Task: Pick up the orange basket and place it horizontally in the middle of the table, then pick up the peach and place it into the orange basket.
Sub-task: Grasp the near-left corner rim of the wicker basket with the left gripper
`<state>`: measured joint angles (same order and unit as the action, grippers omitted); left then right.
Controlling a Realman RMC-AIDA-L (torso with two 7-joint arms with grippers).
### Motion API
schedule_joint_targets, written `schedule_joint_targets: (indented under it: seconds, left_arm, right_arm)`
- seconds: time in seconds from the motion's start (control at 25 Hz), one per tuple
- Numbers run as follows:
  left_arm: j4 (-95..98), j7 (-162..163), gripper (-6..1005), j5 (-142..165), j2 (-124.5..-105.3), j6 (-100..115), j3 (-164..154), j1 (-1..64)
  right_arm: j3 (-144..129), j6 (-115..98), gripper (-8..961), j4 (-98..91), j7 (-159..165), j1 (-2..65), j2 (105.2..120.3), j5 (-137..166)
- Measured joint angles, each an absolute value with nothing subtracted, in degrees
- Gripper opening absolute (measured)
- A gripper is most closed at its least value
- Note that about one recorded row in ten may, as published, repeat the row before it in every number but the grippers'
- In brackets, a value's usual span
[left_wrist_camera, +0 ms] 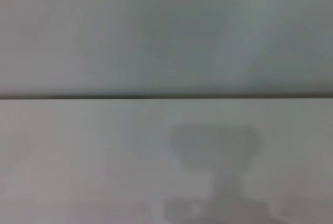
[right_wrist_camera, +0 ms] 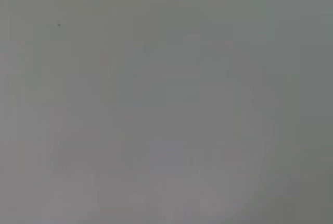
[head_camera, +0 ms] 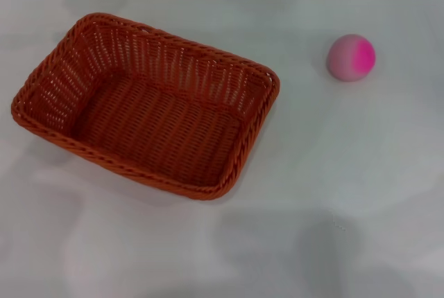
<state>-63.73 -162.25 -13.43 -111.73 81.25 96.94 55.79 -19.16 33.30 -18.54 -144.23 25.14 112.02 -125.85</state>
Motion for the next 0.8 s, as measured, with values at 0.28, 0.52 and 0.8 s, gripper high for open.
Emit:
schedule_joint_targets:
  seconds: [0.28,0.52,0.8]
  left_arm:
    - [-64.3,-162.2,892,-15.5,-112.11,82.4,95.3,56.3]
    - [-64.3,-162.2,891,-17.3,-112.27,84.2,94.9,55.7]
    - [-64.0,-162.2,891,-18.1,-112.36,85.6,94.4,55.0]
  right_arm:
    - [-18.9,33.3,871,-18.5,-144.2,25.1,111.81,-125.9]
    - [-18.7,33.1,871,-18.5,-144.2,25.1,111.65,-126.0]
    - [-18.6,33.1,871,-18.5,-144.2,25.1,111.58,-126.1]
